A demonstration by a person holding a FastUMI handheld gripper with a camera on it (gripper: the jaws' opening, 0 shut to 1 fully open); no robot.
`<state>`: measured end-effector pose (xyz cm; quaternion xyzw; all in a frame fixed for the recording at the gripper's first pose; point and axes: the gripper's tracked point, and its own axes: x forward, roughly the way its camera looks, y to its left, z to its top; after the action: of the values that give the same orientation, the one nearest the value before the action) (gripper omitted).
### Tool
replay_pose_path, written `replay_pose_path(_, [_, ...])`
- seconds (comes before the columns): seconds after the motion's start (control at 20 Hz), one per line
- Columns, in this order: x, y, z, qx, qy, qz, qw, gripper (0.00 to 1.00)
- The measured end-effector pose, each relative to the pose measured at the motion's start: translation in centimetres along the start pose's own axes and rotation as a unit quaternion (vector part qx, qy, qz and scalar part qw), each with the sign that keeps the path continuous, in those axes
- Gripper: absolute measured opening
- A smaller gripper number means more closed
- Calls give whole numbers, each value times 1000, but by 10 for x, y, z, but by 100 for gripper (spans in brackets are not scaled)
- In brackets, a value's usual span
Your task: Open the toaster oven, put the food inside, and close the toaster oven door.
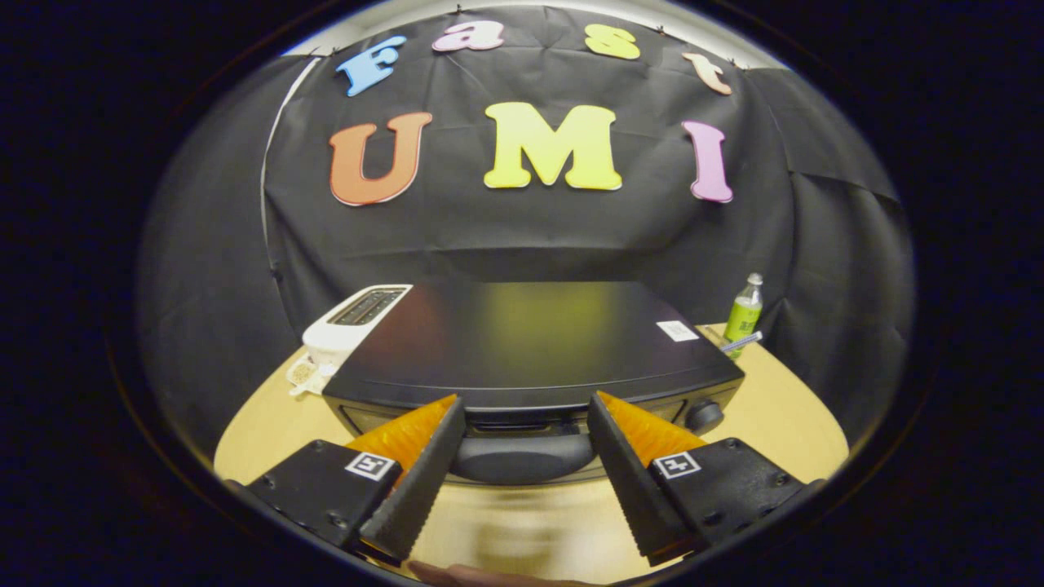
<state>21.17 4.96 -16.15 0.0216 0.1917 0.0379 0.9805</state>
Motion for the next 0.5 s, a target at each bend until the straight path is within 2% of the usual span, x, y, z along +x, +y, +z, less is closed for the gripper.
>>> replay_pose_path(0.5, [-15,-1,-7,-15,-8,-7,1000,100])
